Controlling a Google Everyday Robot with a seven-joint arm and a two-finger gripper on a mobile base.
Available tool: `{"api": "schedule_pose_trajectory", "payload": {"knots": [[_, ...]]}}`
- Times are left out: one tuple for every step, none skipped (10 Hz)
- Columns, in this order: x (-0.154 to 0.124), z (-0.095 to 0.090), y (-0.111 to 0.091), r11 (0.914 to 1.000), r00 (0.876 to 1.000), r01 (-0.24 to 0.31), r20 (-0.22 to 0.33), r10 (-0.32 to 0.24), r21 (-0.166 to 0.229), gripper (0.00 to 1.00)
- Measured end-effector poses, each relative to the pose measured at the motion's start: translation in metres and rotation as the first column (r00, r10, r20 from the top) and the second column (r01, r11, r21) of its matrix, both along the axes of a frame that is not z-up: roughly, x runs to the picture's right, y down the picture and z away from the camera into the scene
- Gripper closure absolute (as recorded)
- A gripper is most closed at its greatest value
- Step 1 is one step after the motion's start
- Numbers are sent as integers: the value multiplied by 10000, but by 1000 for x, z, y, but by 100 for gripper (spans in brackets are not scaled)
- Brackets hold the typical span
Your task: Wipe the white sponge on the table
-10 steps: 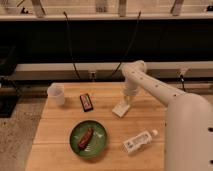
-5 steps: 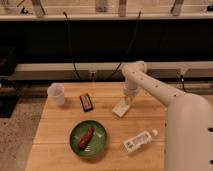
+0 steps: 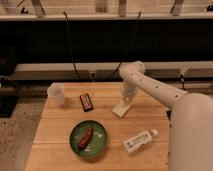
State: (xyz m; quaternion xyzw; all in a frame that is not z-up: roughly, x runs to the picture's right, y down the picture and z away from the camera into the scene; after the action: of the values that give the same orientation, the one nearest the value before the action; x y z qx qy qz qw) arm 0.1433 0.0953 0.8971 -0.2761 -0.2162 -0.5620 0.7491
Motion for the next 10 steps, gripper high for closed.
{"api": "schedule_pose_trajectory", "payload": {"knots": [[0,-3,1,9999,10000,44,-20,-44,127,33],[-2,-6,4,9997,10000,86,-46,-85,218,23],[-4,-7,5,9994,9999,145,-73,-143,300,21],[-8,-8,7,9991,9997,216,-70,-213,375,20],[-12,-9,8,9987,9996,279,-54,-277,422,20],[-13,-10,8,9986,9995,305,-57,-303,435,20],[-14,-11,8,9985,9995,319,-57,-317,446,20],[-16,-12,8,9985,9995,319,-41,-317,446,20],[-17,-12,7,9985,9996,294,-26,-293,459,20],[-17,-11,9,9990,9997,256,-38,-255,377,20]]}}
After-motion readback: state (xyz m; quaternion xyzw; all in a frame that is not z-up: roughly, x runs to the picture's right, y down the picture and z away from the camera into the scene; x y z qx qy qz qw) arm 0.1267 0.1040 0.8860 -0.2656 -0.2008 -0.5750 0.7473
